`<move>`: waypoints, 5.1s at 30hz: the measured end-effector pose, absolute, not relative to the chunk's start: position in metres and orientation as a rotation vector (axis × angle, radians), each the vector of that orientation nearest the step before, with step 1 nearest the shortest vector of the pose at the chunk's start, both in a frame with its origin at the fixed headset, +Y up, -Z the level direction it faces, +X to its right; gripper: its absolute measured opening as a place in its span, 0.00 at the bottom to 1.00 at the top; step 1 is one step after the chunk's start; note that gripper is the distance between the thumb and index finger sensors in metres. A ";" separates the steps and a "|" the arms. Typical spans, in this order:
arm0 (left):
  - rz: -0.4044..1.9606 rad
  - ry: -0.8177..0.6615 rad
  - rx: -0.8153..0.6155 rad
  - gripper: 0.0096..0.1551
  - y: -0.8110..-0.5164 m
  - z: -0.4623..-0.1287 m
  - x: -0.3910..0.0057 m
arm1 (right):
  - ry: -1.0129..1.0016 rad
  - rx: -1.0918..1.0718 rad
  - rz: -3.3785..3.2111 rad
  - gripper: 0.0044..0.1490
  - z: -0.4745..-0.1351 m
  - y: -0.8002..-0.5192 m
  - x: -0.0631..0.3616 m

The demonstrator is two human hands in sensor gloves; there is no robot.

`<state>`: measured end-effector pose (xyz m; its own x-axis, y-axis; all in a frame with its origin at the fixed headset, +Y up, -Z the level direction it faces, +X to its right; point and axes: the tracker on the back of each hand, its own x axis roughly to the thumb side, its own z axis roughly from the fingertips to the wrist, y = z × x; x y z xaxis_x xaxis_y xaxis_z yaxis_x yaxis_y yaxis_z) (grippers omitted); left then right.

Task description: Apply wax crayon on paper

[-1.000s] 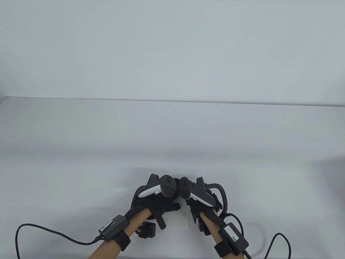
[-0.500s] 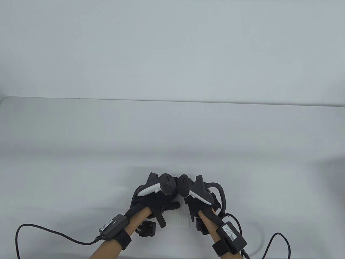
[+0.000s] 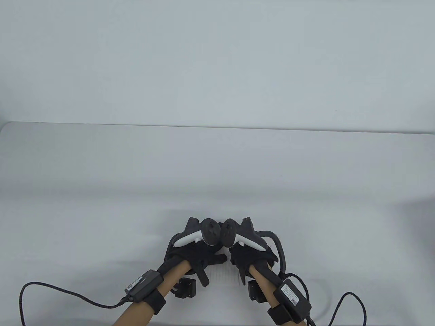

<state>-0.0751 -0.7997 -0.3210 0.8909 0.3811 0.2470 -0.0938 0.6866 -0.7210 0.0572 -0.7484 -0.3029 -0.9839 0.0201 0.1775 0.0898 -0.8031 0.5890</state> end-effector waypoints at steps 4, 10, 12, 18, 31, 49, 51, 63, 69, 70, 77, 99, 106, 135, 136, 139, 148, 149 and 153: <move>0.275 -0.399 -0.772 0.44 -0.800 -0.321 -0.075 | -0.994 -0.282 -2.916 0.25 -0.301 -0.748 0.056; 0.271 -0.410 -0.695 0.46 -0.785 -0.322 -0.082 | -0.954 -0.287 -2.911 0.25 -0.298 -0.748 0.055; 0.317 -0.428 -0.656 0.49 -0.774 -0.320 -0.093 | -0.945 -0.294 -2.909 0.25 -0.297 -0.748 0.055; 0.154 -0.423 -0.829 0.55 -0.783 -0.309 -0.120 | -0.891 -0.312 -2.901 0.25 -0.293 -0.749 0.054; 0.222 -0.401 -0.894 0.54 -0.798 -0.309 -0.129 | -0.863 -0.308 -2.897 0.25 -0.289 -0.748 0.054; 0.238 -0.404 -0.898 0.55 -0.799 -0.308 -0.129 | -0.794 -0.594 -3.194 0.26 -0.285 -0.747 0.046; 0.239 -0.404 -0.898 0.55 -0.799 -0.308 -0.129 | -0.794 -0.623 -3.173 0.26 -0.282 -0.751 0.040; 0.241 -0.404 -0.899 0.55 -0.799 -0.308 -0.130 | -0.685 -0.632 -3.081 0.25 -0.275 -0.757 0.022; 0.237 -0.403 -0.896 0.55 -0.799 -0.308 -0.130 | -0.683 -0.551 -3.010 0.25 -0.277 -0.754 0.020; 0.237 -0.403 -0.897 0.55 -0.799 -0.308 -0.129 | -0.699 -0.529 -3.004 0.25 -0.279 -0.753 0.023; 0.237 -0.402 -0.897 0.55 -0.799 -0.308 -0.130 | -0.860 -0.360 -3.004 0.25 -0.289 -0.753 0.049; 0.231 -0.394 -0.822 0.51 -0.801 -0.305 -0.129 | -0.775 -0.416 -3.127 0.26 -0.296 -0.749 0.075; 0.239 -0.398 -0.806 0.53 -0.802 -0.308 -0.129 | -0.613 -0.441 -3.256 0.30 -0.298 -0.754 0.062; 0.261 -0.396 -0.850 0.54 -0.805 -0.309 -0.130 | -0.280 -0.447 -3.236 0.27 -0.306 -0.770 0.032; 0.261 -0.396 -0.850 0.54 -0.805 -0.309 -0.130 | -0.266 -0.473 -3.218 0.27 -0.305 -0.770 0.030; 0.263 -0.396 -0.853 0.54 -0.805 -0.309 -0.130 | -0.412 -0.539 -3.271 0.27 -0.307 -0.770 0.029; 0.262 -0.398 -0.855 0.54 -0.805 -0.309 -0.130 | -0.329 -0.487 -3.261 0.27 -0.307 -0.772 0.030; 0.263 -0.398 -0.855 0.54 -0.805 -0.309 -0.130 | -0.240 -0.440 -3.219 0.27 -0.306 -0.771 0.030; 0.264 -0.398 -0.855 0.54 -0.805 -0.309 -0.130 | -0.318 -0.511 -3.216 0.27 -0.306 -0.769 0.028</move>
